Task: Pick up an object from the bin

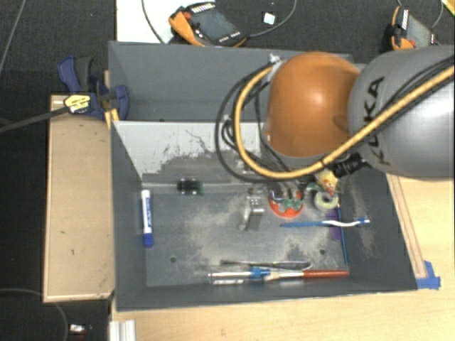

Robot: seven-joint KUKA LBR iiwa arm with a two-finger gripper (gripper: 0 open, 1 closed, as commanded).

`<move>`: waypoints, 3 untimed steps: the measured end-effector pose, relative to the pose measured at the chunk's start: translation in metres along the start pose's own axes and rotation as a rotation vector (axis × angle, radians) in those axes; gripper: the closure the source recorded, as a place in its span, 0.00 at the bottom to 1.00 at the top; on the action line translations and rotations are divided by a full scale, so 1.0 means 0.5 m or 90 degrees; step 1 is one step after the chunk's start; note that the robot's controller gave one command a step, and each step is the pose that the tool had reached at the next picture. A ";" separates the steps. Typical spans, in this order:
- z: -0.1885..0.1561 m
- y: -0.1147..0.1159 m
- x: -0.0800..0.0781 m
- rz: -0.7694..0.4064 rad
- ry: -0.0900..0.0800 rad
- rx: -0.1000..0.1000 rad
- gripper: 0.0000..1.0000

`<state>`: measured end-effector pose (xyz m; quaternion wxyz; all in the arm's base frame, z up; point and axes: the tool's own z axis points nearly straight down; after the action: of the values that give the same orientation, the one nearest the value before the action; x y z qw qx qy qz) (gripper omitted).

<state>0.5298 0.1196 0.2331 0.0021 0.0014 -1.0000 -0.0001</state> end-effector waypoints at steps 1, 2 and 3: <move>-0.007 -0.001 -0.003 0.003 -0.005 -0.001 0.00; 0.277 -0.102 0.056 0.037 -0.008 -0.002 0.00; 0.142 -0.149 0.095 -0.041 -0.016 -0.002 0.00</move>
Offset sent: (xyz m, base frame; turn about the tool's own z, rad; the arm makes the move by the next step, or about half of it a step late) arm -0.0349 -0.0599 -0.1631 0.0657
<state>0.4824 0.0449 0.1623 -0.0102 0.0336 -0.9994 -0.0017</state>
